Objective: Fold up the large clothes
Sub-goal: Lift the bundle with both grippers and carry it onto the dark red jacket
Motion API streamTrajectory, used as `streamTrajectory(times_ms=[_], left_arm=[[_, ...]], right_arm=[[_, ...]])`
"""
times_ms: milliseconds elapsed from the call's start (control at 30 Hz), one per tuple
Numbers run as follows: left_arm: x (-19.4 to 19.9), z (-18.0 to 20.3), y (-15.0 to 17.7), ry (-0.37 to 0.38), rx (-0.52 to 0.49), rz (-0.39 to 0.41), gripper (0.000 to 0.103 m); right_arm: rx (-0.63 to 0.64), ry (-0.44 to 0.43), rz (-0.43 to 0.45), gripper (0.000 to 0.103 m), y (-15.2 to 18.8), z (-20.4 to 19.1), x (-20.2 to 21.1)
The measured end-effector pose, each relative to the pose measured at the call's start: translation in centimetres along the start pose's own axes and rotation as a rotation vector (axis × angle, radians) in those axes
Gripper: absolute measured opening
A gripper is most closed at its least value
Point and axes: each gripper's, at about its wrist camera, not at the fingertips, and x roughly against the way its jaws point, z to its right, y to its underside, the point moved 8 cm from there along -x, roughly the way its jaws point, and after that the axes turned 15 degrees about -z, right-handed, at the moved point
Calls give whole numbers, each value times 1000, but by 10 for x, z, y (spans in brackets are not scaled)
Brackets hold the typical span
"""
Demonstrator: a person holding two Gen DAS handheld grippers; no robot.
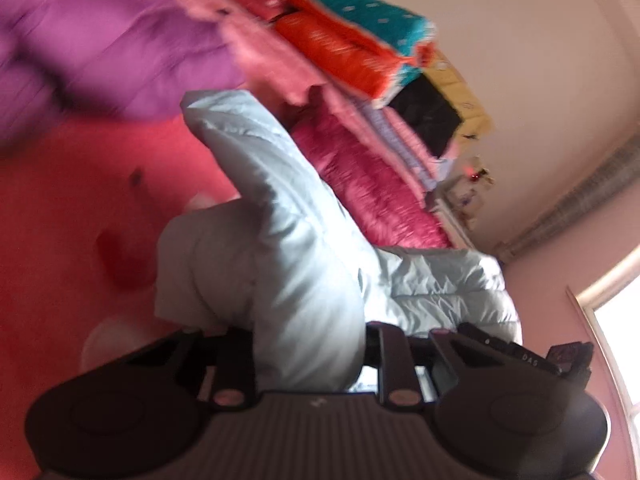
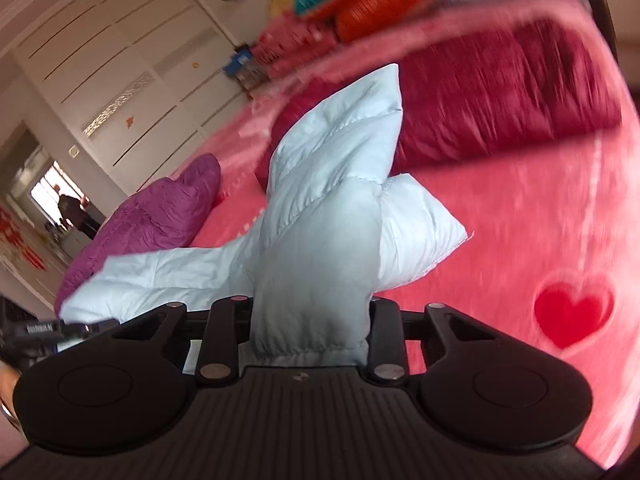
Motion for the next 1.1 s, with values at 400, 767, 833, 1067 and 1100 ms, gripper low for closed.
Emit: streamTrajectory(times_ms=[400,767,833,1067,1100], left_arm=[[-19,118,-139,110,-202,113,21],[-100,196,-282,56,-310,150,22],[-123,198,-299,33,-314,140,22],[-206,169,-322,-61,-307,41,23],[-220,165,-325,-78,-302,30,23]], right_arm=[[82,180,285,34,-125,0,87],[-8,217,463,34,-275,70,149],[-27,232,467,34,-296,85,142],[-85,320,402,34,-316,151,89],[-90,337,385,34,-317,162,76]])
